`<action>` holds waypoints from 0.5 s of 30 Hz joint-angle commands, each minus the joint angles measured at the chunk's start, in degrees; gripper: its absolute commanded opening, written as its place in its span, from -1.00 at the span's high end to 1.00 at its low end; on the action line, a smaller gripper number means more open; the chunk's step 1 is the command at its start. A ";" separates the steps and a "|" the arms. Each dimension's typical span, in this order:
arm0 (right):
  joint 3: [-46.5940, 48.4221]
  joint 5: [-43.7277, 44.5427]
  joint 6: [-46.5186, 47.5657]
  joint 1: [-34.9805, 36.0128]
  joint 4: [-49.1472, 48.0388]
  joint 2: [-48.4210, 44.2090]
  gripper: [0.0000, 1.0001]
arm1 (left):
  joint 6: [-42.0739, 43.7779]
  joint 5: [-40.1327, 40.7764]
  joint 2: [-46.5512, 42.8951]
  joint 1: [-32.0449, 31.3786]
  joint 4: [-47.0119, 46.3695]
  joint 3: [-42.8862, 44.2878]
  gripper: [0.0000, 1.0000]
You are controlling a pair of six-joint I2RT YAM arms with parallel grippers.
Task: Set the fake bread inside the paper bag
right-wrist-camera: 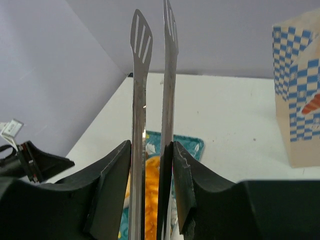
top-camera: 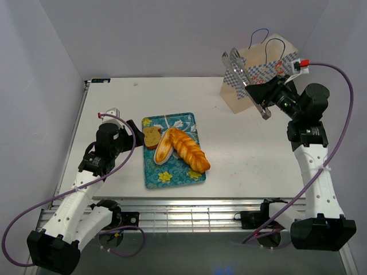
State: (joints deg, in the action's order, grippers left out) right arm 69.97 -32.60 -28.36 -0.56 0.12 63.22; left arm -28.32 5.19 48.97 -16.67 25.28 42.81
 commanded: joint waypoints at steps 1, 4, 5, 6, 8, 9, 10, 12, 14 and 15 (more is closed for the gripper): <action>-6.32 -0.62 2.78 0.47 -0.21 -4.94 0.13 | 0.19 2.01 -0.28 -0.30 0.12 0.17 -0.86; -14.76 0.25 2.78 2.14 -0.21 -10.65 0.13 | 0.10 2.89 0.07 -0.30 0.39 0.35 -0.86; -16.78 1.13 2.87 2.14 -0.21 -13.53 0.12 | 0.02 3.07 0.07 -0.30 0.56 0.35 -0.86; -20.72 1.48 2.87 2.05 -0.12 -15.04 0.12 | 0.10 3.33 0.07 -0.30 0.48 0.35 -0.86; -24.25 2.62 2.43 2.05 -0.21 -18.81 0.12 | 0.01 3.60 0.25 -0.38 0.48 0.35 -0.86; -27.49 2.80 2.34 2.14 -0.21 -20.05 0.12 | 0.01 3.69 0.16 -0.38 0.65 0.43 -0.86; -29.00 3.15 2.08 2.05 -0.21 -21.02 0.12 | -0.07 4.03 0.25 -0.30 0.65 0.44 -0.86; -32.25 4.29 1.73 2.14 -0.21 -24.10 0.12 | 0.01 5.00 0.07 -0.30 1.00 0.52 -0.86; -37.35 6.92 1.64 2.14 -0.21 -26.90 0.12 | 0.01 6.14 -0.01 -0.30 1.18 0.61 -0.86; -39.11 7.89 1.29 2.14 -0.21 -27.79 0.12 | -0.07 6.32 -0.19 -0.30 1.18 0.61 -0.86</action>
State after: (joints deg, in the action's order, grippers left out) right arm 34.35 -28.58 -26.65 1.54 2.07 38.41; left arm -28.36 9.23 49.34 -16.69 25.76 42.81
